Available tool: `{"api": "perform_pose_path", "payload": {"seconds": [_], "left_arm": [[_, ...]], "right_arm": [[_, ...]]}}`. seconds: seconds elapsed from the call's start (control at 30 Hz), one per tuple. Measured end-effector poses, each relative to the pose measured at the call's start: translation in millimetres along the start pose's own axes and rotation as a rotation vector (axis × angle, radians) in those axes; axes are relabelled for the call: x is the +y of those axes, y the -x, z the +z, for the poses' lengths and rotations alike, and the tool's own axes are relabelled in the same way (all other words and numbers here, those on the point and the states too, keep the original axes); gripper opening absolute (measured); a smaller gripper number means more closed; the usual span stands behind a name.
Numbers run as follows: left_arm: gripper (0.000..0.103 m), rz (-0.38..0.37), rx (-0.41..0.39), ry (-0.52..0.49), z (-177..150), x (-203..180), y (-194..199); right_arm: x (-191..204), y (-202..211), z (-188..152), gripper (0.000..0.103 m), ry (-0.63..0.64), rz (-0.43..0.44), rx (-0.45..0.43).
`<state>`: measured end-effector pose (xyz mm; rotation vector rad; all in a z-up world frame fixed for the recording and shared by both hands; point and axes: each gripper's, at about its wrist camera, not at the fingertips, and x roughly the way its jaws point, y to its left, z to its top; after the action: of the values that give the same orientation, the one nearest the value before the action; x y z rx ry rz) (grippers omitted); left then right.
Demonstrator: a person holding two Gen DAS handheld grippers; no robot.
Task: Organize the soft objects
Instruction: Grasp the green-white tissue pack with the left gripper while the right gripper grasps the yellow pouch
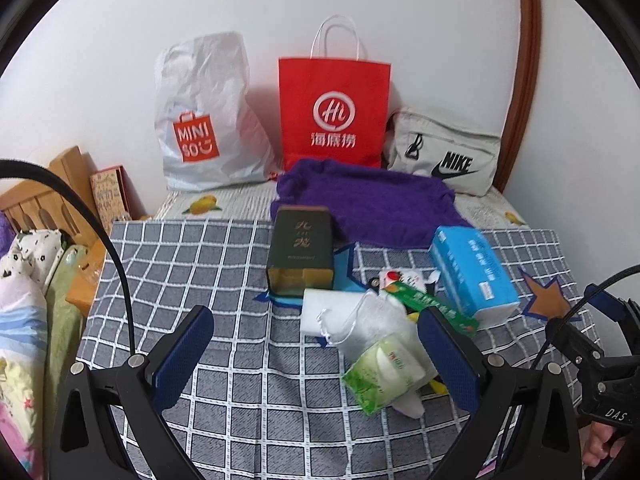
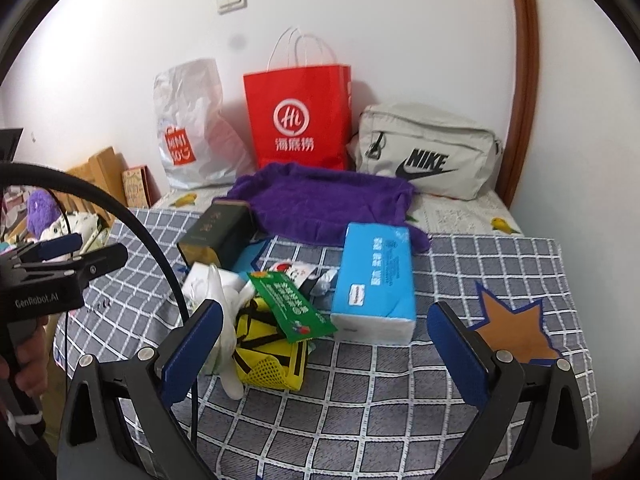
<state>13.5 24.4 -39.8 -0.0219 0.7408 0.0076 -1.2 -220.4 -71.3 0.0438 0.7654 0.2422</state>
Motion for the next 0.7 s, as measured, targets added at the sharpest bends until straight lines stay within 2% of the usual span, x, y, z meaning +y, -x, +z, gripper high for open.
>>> {"api": "perform_pose_path", "payload": {"seconds": [0.13,0.27,0.43,0.7], "left_arm": [[0.103,0.007,0.036,0.012,-5,9,-19],[0.102,-0.004,0.075,0.023,-16,18,-38],[0.102,-0.118,0.131,0.011,-30,13,-59],[0.103,-0.308,0.186,-0.091,-59,-8,-89]], "right_arm": [[6,-24,-7,0.089,0.037,0.012,0.047],[8,-47,-17,0.084,0.055,0.039,0.102],[2,-64,-27,0.084,0.048,0.057,0.156],[-18,-68,-42,0.084,0.015,0.102,0.188]]}}
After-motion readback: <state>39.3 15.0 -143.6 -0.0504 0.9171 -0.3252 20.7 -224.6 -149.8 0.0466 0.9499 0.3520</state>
